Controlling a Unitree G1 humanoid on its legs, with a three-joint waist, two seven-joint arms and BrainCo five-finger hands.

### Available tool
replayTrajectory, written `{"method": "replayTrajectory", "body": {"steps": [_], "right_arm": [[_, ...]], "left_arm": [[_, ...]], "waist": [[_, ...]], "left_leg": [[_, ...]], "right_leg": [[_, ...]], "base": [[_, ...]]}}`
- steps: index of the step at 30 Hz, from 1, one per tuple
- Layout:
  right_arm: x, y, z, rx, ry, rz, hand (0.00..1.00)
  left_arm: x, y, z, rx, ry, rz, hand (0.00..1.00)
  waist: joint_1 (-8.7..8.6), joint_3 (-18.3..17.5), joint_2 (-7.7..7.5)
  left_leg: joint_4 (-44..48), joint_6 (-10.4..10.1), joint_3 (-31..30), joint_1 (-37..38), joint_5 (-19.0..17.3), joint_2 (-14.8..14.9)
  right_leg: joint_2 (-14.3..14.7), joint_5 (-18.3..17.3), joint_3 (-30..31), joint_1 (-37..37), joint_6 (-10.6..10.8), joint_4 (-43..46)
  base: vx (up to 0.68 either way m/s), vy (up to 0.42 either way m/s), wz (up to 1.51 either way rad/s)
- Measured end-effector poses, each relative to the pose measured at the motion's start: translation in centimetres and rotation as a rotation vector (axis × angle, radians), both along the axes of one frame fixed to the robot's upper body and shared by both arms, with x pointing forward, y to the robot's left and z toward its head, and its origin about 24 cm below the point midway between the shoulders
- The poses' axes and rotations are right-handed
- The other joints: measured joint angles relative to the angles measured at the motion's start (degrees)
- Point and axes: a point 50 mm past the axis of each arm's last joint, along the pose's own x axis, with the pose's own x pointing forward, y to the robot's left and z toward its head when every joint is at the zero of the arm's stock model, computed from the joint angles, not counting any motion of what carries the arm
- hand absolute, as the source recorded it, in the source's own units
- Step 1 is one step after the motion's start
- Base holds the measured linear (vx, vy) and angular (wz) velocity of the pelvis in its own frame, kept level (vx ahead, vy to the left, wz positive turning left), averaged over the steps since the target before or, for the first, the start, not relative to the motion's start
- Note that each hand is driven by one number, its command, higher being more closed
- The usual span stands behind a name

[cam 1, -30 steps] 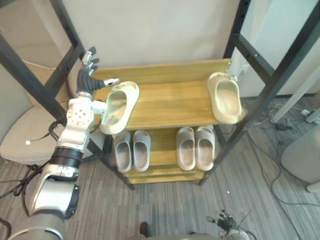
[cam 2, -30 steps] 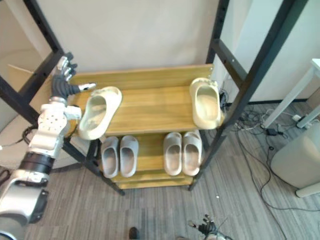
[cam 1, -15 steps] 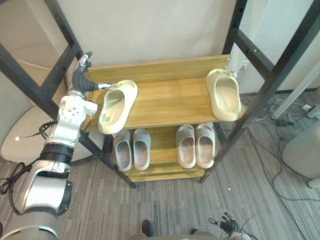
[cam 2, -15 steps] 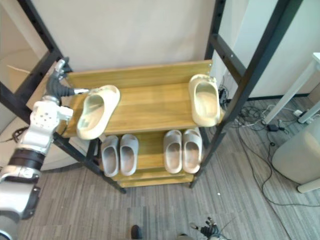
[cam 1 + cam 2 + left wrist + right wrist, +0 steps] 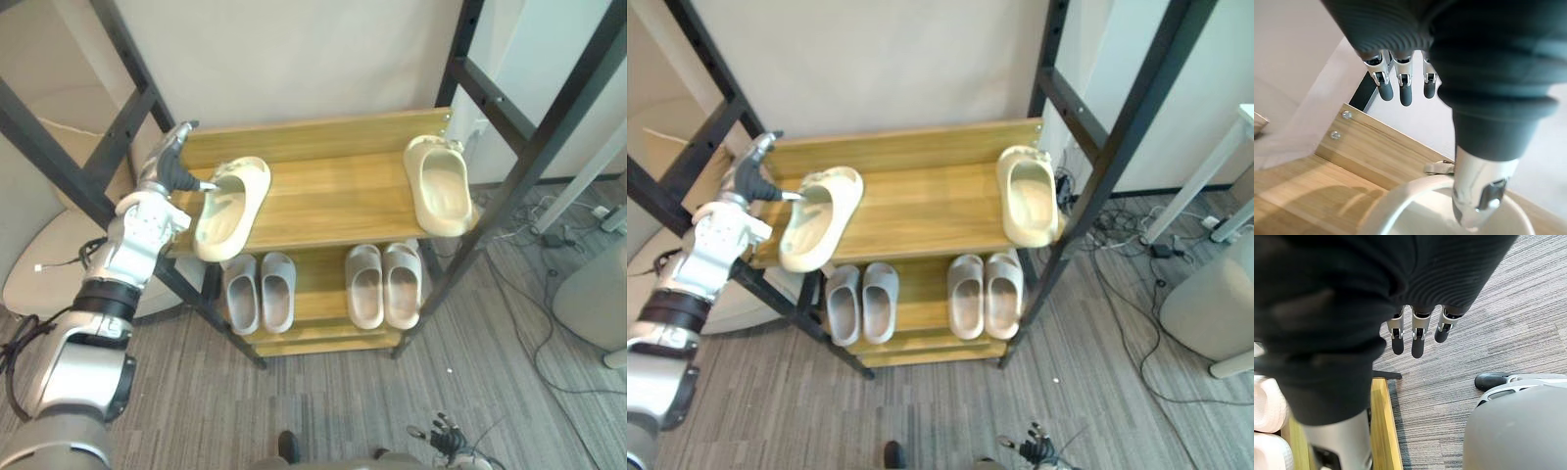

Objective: Organize the slippers on the shoe rack

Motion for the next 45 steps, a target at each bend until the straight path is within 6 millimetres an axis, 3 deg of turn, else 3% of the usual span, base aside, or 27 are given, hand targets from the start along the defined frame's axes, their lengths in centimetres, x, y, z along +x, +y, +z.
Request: {"method": "replayTrajectory", "body": {"steps": [9, 13, 14, 22, 28, 45], "right_arm": [[0.3, 0.0, 0.3, -0.004, -0.022, 0.002, 0.00], [0.4, 0.0, 0.3, -0.004, -0.026, 0.001, 0.00], [0.4, 0.0, 0.3, -0.004, -0.026, 0.001, 0.00], [0.4, 0.0, 0.3, -0.006, -0.032, -0.014, 0.00], [0.4, -0.1, 0.4, -0.005, -0.038, -0.024, 0.00], [0.5, -0.3, 0.5, -0.009, -0.046, -0.040, 0.00]], "left_arm": [[0.2, 0.4, -0.6, 0.032, 0.038, 0.033, 0.00], [0.6, 0.7, 0.0, 0.026, 0.035, 0.055, 0.00], [0.6, 0.7, 0.0, 0.026, 0.035, 0.057, 1.00], [0.9, 1.3, -0.6, 0.016, 0.073, 0.096, 1.00], [1.4, 0.7, 1.0, 0.011, 0.030, 0.084, 1.00], [2.4, -4.1, 0.1, -0.171, -0.018, -0.017, 1.00]], "waist": [[-0.90, 0.30, 0.30], [-1.21, 0.37, 0.27], [-1.30, 0.37, 0.27], [-2.40, 1.09, 0.66], [-3.04, 1.81, 0.58], [-3.46, 2.33, 1.20]], "left_leg": [[-0.01, -0.02, 0.10, -0.34, -0.02, 0.04], [0.00, -0.01, 1.15, -1.09, -0.01, 0.13], [0.00, -0.01, 1.17, -1.09, -0.01, 0.12], [-0.01, -0.06, 2.61, -1.17, -0.06, 0.26], [0.00, -0.05, 2.83, -1.79, -0.05, 0.14], [0.00, -0.01, 2.67, -1.32, -0.02, 0.09]], "right_leg": [[-0.01, 0.01, 0.32, -0.50, 0.01, 0.04], [-0.03, 0.08, 1.51, -2.11, 0.06, 0.71], [-0.04, 0.08, 1.54, -2.14, 0.06, 0.75], [-0.09, 0.22, 3.05, -3.44, 0.08, 1.08], [-0.18, 0.77, 3.30, -3.99, 0.30, 1.01], [-0.27, 0.84, 3.25, -3.73, 0.20, 1.36]], "base": [[0.00, 0.000, 0.00], [0.00, 0.007, -0.11], [0.01, 0.013, -0.10], [-0.02, 0.013, -0.10], [0.00, 0.005, -0.02], [0.00, 0.000, 0.00]]}}
